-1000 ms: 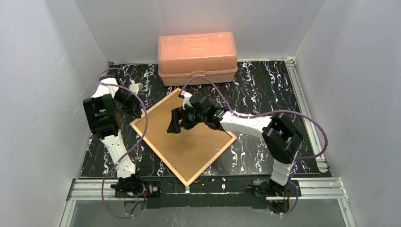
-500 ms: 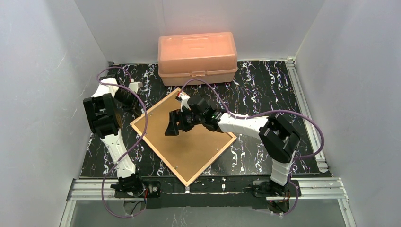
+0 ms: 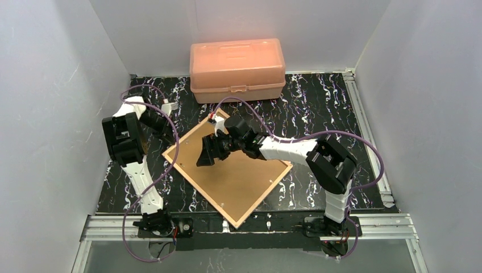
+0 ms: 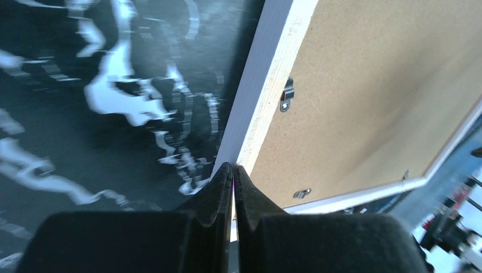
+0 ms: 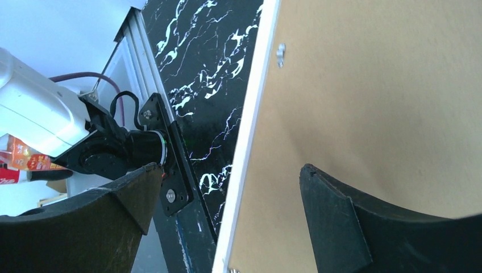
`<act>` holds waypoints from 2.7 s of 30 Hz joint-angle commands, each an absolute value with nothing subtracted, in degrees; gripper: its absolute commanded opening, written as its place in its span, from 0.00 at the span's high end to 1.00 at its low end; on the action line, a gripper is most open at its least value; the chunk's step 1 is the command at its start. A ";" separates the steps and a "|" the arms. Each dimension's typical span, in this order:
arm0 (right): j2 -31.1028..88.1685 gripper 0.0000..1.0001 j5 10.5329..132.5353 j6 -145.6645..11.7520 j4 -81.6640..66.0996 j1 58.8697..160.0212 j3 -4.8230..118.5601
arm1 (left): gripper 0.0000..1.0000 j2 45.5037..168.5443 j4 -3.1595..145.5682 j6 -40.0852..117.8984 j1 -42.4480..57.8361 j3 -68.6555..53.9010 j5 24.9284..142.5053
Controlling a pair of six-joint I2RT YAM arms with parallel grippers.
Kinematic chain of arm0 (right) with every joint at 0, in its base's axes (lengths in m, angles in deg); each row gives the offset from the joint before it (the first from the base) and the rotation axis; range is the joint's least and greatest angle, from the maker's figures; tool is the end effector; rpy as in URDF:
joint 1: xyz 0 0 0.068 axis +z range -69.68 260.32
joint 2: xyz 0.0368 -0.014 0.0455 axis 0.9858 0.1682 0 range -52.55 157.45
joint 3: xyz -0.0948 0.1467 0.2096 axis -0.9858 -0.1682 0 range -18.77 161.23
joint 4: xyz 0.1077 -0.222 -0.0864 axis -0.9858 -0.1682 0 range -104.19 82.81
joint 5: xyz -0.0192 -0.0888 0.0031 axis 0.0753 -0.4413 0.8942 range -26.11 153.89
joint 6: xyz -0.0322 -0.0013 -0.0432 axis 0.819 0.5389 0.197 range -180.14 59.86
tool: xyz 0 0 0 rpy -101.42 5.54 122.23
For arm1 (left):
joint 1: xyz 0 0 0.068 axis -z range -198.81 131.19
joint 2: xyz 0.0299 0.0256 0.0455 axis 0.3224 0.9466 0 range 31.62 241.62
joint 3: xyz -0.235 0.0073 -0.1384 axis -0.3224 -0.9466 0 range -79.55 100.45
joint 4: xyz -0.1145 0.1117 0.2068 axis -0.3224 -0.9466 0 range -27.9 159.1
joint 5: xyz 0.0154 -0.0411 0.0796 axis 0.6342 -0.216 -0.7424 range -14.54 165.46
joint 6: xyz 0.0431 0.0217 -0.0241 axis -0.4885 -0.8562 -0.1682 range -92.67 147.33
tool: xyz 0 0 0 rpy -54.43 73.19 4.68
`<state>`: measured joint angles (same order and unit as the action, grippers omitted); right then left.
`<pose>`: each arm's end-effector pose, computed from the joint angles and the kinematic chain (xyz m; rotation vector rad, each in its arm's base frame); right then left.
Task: Put the photo into the frame
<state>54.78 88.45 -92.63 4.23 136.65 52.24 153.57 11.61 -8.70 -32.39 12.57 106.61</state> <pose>0.2249 0.3645 0.2240 -0.7680 2.1297 1.3503 0.3999 0.0776 0.1633 0.5616 2.7363 -0.6796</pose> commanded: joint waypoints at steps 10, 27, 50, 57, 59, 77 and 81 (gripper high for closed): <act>65.79 0.02 94.86 -90.11 10.07 137.99 59.26 | 1.00 153.09 10.19 -8.60 -25.13 3.87 108.09; 69.40 0.03 95.93 -90.99 11.01 140.55 60.51 | 1.00 151.96 12.06 -7.70 -25.13 1.76 106.81; 70.19 0.04 97.84 -90.35 9.94 141.40 60.22 | 1.00 150.72 12.06 -7.52 -25.13 1.33 107.34; 70.06 0.04 98.21 -91.72 11.93 141.60 59.79 | 1.00 150.62 12.06 -7.44 -25.09 1.31 107.53; 70.25 0.04 98.57 -91.41 11.70 141.60 60.04 | 1.00 150.54 12.06 -7.39 -25.13 1.29 107.54; 72.43 0.04 101.70 -89.26 8.07 142.37 62.53 | 1.00 149.94 12.08 -7.25 -25.13 0.97 107.80; 72.21 0.04 101.42 -88.42 6.72 142.36 63.24 | 1.00 149.96 12.32 -7.07 -25.11 0.79 107.77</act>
<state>71.24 98.63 -89.55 9.24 141.11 61.00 150.86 10.14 -5.64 -25.55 2.87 112.34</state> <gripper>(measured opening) 0.963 0.007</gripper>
